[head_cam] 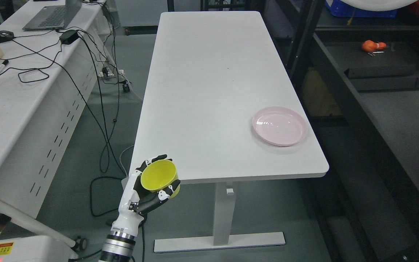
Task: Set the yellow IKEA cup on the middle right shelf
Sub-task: 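Lift the yellow cup with the left hand while turning toward the shelf, then raise the left hand with the cup up onto the upper shelf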
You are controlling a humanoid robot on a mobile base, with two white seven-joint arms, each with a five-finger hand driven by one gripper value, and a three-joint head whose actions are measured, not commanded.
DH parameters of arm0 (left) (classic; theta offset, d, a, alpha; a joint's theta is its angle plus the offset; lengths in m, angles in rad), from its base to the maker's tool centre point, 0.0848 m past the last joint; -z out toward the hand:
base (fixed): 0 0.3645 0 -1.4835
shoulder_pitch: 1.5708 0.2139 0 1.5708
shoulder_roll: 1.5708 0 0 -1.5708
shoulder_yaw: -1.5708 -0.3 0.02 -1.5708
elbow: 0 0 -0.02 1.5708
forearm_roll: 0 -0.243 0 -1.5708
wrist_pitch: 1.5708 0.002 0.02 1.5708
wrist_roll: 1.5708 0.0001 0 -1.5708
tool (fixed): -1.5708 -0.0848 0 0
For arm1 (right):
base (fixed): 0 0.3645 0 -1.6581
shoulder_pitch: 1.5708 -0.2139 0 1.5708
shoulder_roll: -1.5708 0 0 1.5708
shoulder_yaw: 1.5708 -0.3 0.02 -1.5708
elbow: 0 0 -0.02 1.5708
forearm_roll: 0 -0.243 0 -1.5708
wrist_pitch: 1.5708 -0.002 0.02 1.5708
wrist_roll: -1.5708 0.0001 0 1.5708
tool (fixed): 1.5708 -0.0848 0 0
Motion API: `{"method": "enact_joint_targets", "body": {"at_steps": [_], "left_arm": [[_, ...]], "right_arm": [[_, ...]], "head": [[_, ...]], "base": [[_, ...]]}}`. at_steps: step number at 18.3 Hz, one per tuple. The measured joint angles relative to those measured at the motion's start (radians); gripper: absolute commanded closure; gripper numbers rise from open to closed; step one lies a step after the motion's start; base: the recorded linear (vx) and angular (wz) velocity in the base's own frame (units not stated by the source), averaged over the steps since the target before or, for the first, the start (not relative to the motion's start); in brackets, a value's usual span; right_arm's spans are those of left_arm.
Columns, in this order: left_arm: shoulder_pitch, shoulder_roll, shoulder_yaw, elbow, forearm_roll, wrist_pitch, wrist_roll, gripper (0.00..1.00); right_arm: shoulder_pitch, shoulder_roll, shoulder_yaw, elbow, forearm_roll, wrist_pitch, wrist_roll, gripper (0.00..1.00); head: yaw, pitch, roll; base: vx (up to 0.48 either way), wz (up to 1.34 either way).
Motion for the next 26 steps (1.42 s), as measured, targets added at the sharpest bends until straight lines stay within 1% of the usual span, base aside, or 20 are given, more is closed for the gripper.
{"method": "enact_joint_targets", "body": {"at_steps": [7, 17, 23, 26], "left_arm": [[0.000, 0.000, -0.030, -0.011, 0.001, -0.035, 0.000, 1.00], [0.000, 0.000, -0.115, -0.017, 0.000, -0.057, -0.002, 1.00], [0.000, 0.000, -0.147, -0.023, 0.000, -0.061, -0.003, 1.00], [0.000, 0.000, -0.170, -0.029, 0.000, -0.075, -0.003, 1.00]], "right_arm": [[0.000, 0.000, 0.000, 0.000, 0.000, 0.000, 0.000, 0.01], [0.000, 0.000, 0.000, 0.000, 0.000, 0.000, 0.000, 0.01], [0.001, 0.000, 0.000, 0.000, 0.000, 0.000, 0.000, 0.01], [0.001, 0.000, 0.000, 0.000, 0.000, 0.000, 0.000, 0.01]], "head": [[0.0000, 0.000, 0.000], [0.0000, 0.000, 0.000], [0.0000, 0.000, 0.000], [0.0000, 0.000, 0.000]], "base": [[-0.243, -0.72], [-0.229, -1.06], [-0.134, -1.07], [-0.066, -0.70]]}}
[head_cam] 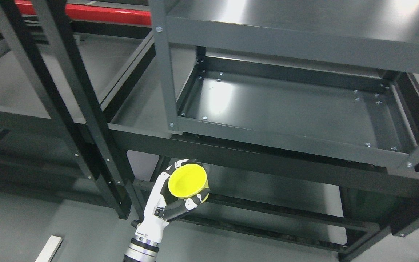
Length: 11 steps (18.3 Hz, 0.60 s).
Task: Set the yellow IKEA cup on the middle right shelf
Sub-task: 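Raise the left hand with the cup up onto the upper shelf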
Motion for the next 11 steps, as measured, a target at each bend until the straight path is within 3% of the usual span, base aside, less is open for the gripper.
{"method": "enact_joint_targets", "body": {"at_steps": [11], "left_arm": [[-0.073, 0.000, -0.155, -0.037, 0.000, -0.127, 0.002, 0.99]], "right_arm": [[-0.001, 0.000, 0.000, 0.000, 0.000, 0.000, 0.000, 0.01]], "head": [[0.0000, 0.000, 0.000]], "base": [[0.069, -0.25]]}}
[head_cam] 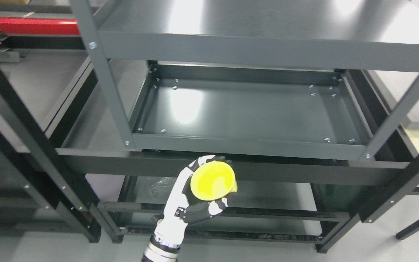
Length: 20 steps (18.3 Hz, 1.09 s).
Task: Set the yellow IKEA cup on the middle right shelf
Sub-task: 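Raise the left hand with the cup up onto the upper shelf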
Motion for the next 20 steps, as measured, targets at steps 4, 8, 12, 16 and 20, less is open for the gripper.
{"method": "enact_joint_targets", "body": {"at_steps": [4, 8, 12, 16, 20], "left_arm": [[-0.106, 0.000, -0.045, -0.008, 0.000, -0.043, 0.000, 0.99], [-0.232, 0.000, -0.082, -0.014, 0.000, -0.072, 0.000, 0.99], [-0.378, 0.000, -0.127, -0.017, 0.000, -0.084, 0.000, 1.00], [-0.524, 0.000, -0.158, -0.020, 0.023, -0.079, 0.004, 1.00], [-0.687, 0.000, -0.167, -0.021, 0.096, 0.035, 0.074, 1.00]], "right_arm": [[0.000, 0.000, 0.000, 0.000, 0.000, 0.000, 0.000, 0.01], [0.000, 0.000, 0.000, 0.000, 0.000, 0.000, 0.000, 0.01], [0.000, 0.000, 0.000, 0.000, 0.000, 0.000, 0.000, 0.01], [0.000, 0.000, 0.000, 0.000, 0.000, 0.000, 0.000, 0.01], [0.000, 0.000, 0.000, 0.000, 0.000, 0.000, 0.000, 0.01]], "head": [[0.0000, 0.000, 0.000], [0.0000, 0.000, 0.000], [0.0000, 0.000, 0.000], [0.0000, 0.000, 0.000], [0.0000, 0.000, 0.000]], "base": [[0.070, -0.09], [0.096, 0.01], [0.103, 0.11], [0.044, 0.02], [0.002, 0.00]]}}
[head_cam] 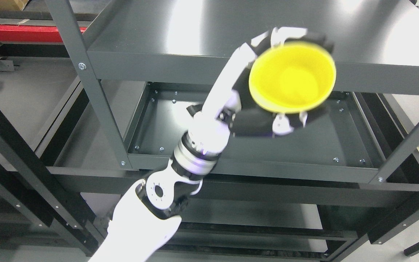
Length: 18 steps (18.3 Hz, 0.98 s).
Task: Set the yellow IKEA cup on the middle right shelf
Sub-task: 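Raise the left hand with the cup up onto the upper shelf, then release the yellow cup on the upper shelf and withdraw the left hand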
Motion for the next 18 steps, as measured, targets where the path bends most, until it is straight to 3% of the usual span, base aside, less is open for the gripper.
{"method": "enact_joint_targets", "body": {"at_steps": [3, 11, 14, 18], "left_arm": [[-0.122, 0.000, 0.007, 0.000, 0.062, 0.148, 0.091, 1.00], [-0.386, 0.000, 0.031, 0.063, 0.345, 0.672, 0.348, 1.00], [-0.471, 0.000, 0.043, 0.131, 0.442, 0.809, 0.377, 0.99], [-0.533, 0.000, 0.060, 0.220, 0.498, 0.919, 0.390, 0.98]], "right_arm": [[0.000, 0.000, 0.000, 0.000, 0.000, 0.000, 0.000, 0.01], [0.000, 0.000, 0.000, 0.000, 0.000, 0.000, 0.000, 0.01], [0.000, 0.000, 0.000, 0.000, 0.000, 0.000, 0.000, 0.01], [0.000, 0.000, 0.000, 0.000, 0.000, 0.000, 0.000, 0.01]], "head": [[0.0000, 0.000, 0.000], [0.0000, 0.000, 0.000], [0.0000, 0.000, 0.000], [0.0000, 0.000, 0.000]], "base": [[-0.017, 0.00], [-0.010, 0.00], [0.000, 0.00], [0.000, 0.00]]}}
